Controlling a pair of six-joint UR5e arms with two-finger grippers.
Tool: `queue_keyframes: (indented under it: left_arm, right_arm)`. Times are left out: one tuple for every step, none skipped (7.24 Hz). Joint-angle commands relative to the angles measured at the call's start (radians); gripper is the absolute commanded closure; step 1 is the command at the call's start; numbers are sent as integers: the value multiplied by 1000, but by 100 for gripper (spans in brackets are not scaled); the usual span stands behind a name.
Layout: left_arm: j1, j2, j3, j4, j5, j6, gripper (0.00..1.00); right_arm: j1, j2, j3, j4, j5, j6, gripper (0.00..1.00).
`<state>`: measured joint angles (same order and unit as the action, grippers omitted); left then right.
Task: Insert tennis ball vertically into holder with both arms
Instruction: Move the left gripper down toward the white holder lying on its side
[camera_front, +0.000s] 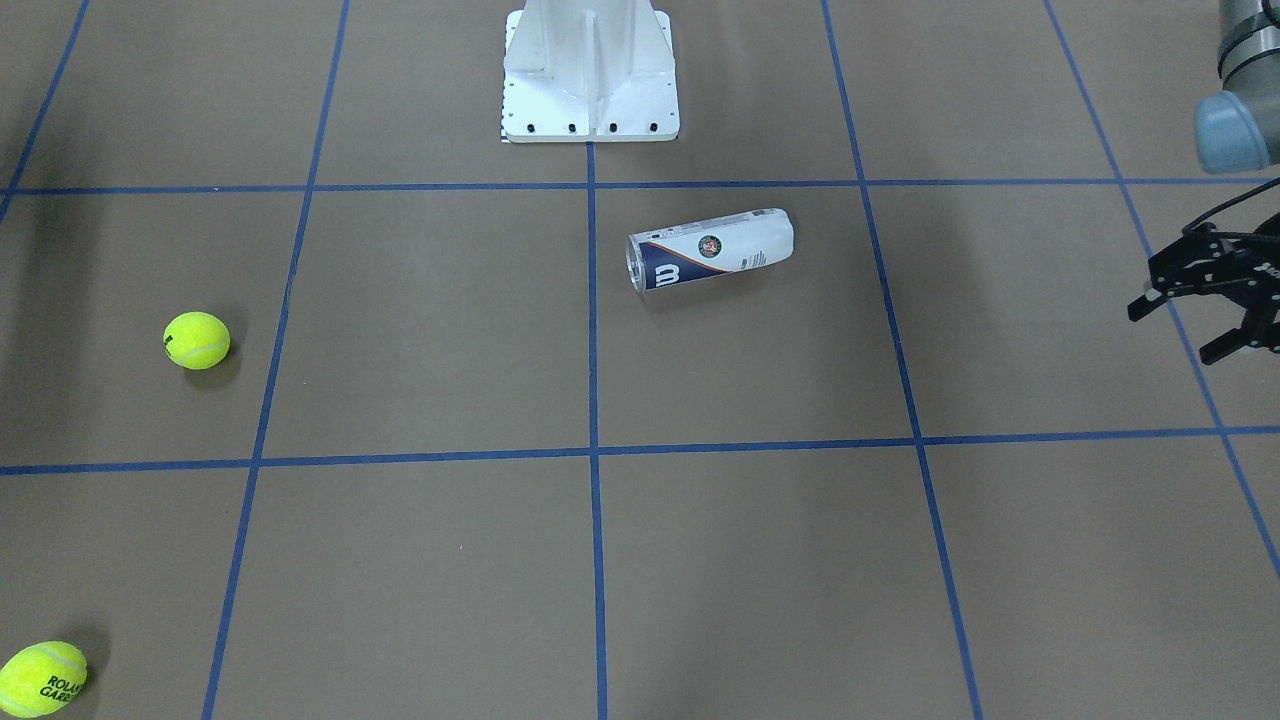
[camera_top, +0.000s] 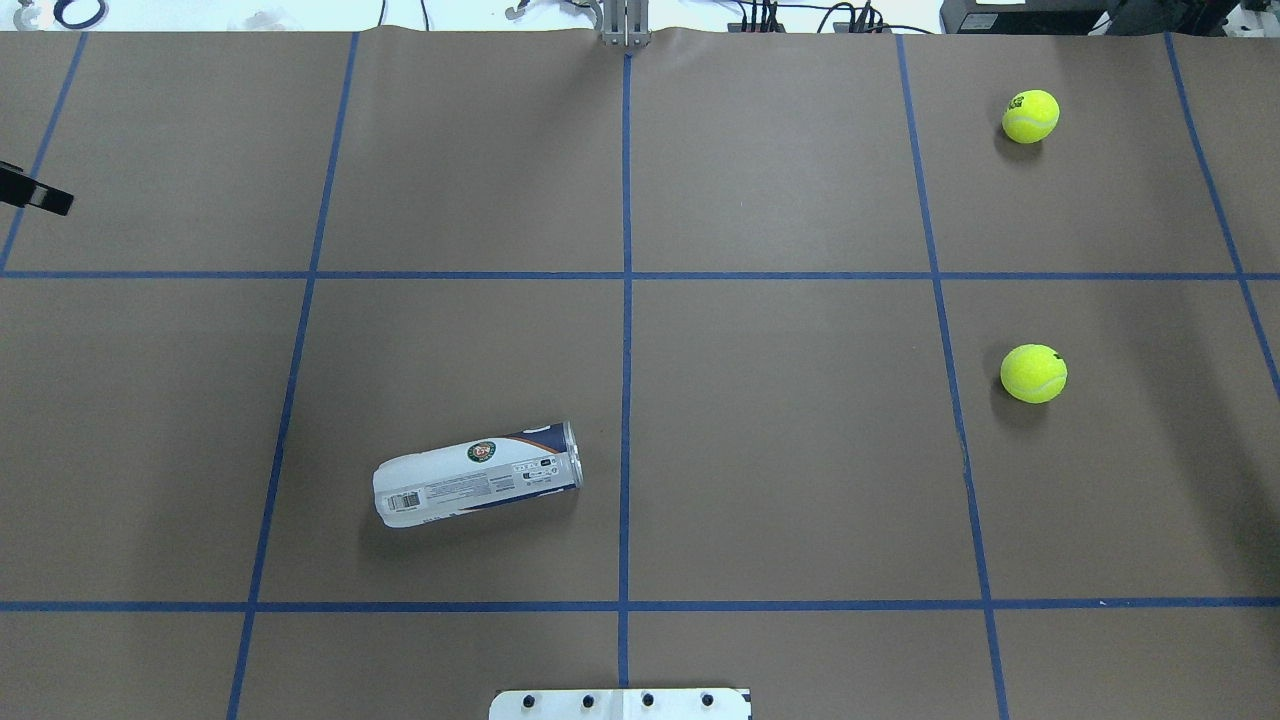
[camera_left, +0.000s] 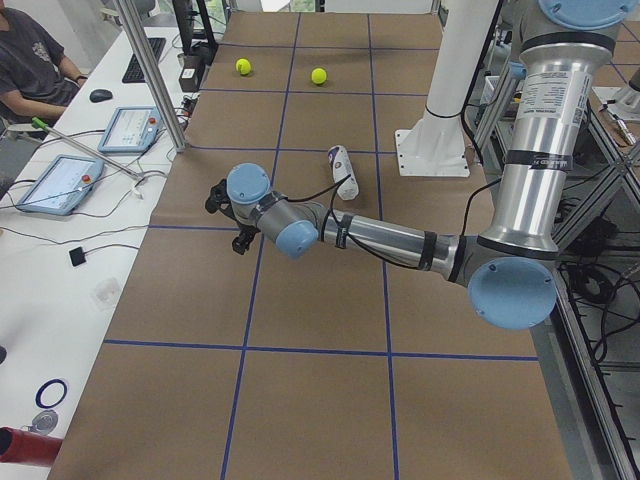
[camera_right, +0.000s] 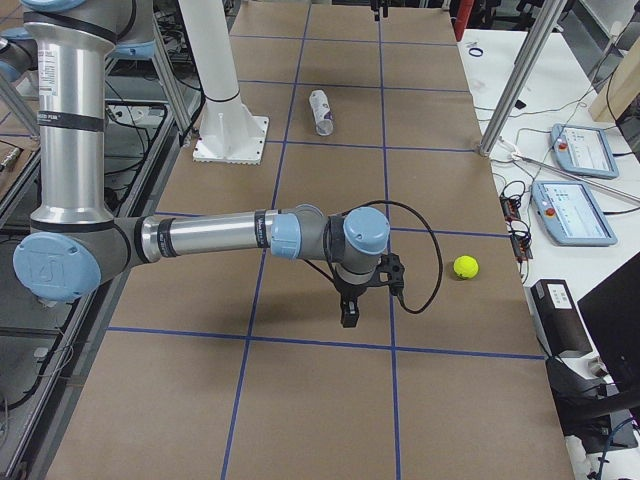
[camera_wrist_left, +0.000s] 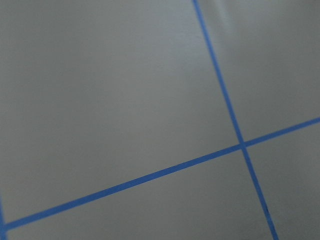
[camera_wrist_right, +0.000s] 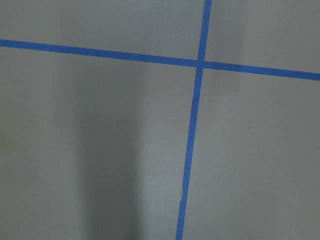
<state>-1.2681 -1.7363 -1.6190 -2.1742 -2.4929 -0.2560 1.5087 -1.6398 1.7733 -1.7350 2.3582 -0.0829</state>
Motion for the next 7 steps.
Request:
queue_keyframes:
  left_arm:
    - [230,-133,4,-65,119,0,0]
    - [307,-211,5,-61,130,-2,0]
    - [349,-262,5,-61,134,-6,0]
    - [431,-311,14,-61,137,1,1]
    - [466,-351,13,-61,140,56,2]
    - [530,-371,10,-55,164,98,4]
    - [565,-418,10,-8,251,183,4]
  right_arm:
    - [-5,0,1,2,1,-3,1]
    - [-13,-2,0,40,-2,-3,1]
    - [-16,-21,0,113,0,-3,1]
    - [-18,-40,-2,150,0,2,1]
    - [-18,-41,-2,152,1,5,1]
    - [-19,-40,-3,152,1,6,1]
    - [-28,-38,-6,152,1,6,1]
